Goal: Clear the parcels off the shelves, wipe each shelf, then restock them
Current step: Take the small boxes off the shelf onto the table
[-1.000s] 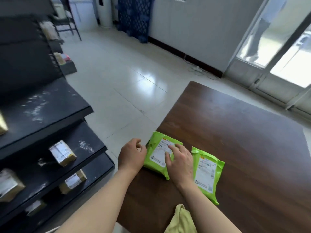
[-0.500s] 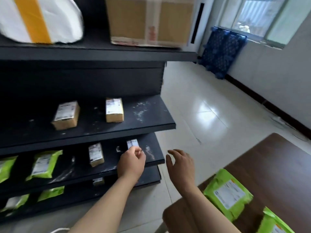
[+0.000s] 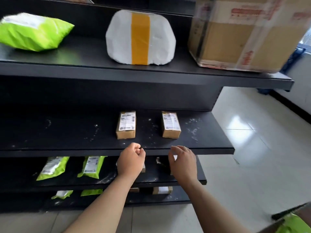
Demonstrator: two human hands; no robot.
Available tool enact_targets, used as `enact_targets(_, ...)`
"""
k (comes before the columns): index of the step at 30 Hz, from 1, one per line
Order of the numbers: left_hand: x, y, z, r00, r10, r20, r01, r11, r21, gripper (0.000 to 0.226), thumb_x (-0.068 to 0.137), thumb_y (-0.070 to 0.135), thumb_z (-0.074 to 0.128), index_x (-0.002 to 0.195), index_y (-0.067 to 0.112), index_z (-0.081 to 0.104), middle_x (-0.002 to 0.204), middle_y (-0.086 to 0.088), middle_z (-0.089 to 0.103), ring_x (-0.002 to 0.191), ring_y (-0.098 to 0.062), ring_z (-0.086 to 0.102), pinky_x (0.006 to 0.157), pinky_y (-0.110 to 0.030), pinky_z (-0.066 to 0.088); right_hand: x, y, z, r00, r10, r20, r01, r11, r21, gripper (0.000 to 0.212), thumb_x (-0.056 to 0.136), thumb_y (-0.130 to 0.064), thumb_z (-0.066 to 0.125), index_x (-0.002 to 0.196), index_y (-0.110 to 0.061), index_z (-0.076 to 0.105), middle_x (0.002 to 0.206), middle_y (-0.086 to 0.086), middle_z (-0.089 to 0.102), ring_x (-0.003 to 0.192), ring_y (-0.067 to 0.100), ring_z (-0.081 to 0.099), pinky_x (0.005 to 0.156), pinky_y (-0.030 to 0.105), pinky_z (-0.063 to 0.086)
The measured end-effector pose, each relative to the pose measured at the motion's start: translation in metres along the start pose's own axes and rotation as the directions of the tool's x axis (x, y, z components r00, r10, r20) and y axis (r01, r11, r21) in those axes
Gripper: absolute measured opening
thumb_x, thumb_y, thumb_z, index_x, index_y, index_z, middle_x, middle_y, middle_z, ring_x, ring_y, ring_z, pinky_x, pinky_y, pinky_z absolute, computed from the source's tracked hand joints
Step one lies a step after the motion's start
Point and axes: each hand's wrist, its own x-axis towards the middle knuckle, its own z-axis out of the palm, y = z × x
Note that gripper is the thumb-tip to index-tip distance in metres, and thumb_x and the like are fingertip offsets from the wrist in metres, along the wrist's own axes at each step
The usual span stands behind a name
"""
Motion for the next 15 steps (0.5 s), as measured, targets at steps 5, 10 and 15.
enact_targets(5,0.047,-0.018,-0.017,0.999,0.018,0.028,-0.020,0.998,0.066,0.029,0.091,0.031,0.055,0.118,0.021,0.059,0.117,0.002,0.062,0.105,-0.019,0.058,0.081,-0.032,0.051,0.030,-0.025,0.023,0.999,0.036,0.008,-0.036,0.999,-0.020,0.030,0.097,-0.034,0.051,0.123,-0.026,0.064,0.128,-0.003,0.061,0.125,0.018,0.047,0.110,0.034,0.029)
enact_targets(10,0.092,-0.027,-0.012,0.999,0.014,0.032,-0.020,0.979,0.204,0.046,0.087,0.037,0.060,0.130,0.023,0.048,0.130,-0.006,0.048,0.114,-0.027,0.046,0.090,-0.039,0.048,0.063,-0.026,0.035,0.998,0.058,0.014,-0.057,0.995,-0.080,0.031,0.098,-0.035,0.049,0.124,-0.026,0.064,0.129,0.000,0.059,0.122,0.021,0.048,0.107,0.035,0.032)
enact_targets(15,0.134,-0.031,0.005,0.996,-0.032,0.079,0.000,0.929,0.371,0.070,0.083,0.052,0.060,0.144,0.032,0.030,0.151,-0.014,0.020,0.137,-0.037,0.021,0.110,-0.046,0.025,0.104,-0.018,0.045,0.994,0.105,0.014,-0.103,0.988,-0.116,0.037,0.097,-0.036,0.051,0.133,-0.028,0.056,0.146,0.006,0.043,0.133,0.026,0.038,0.113,0.040,0.027)
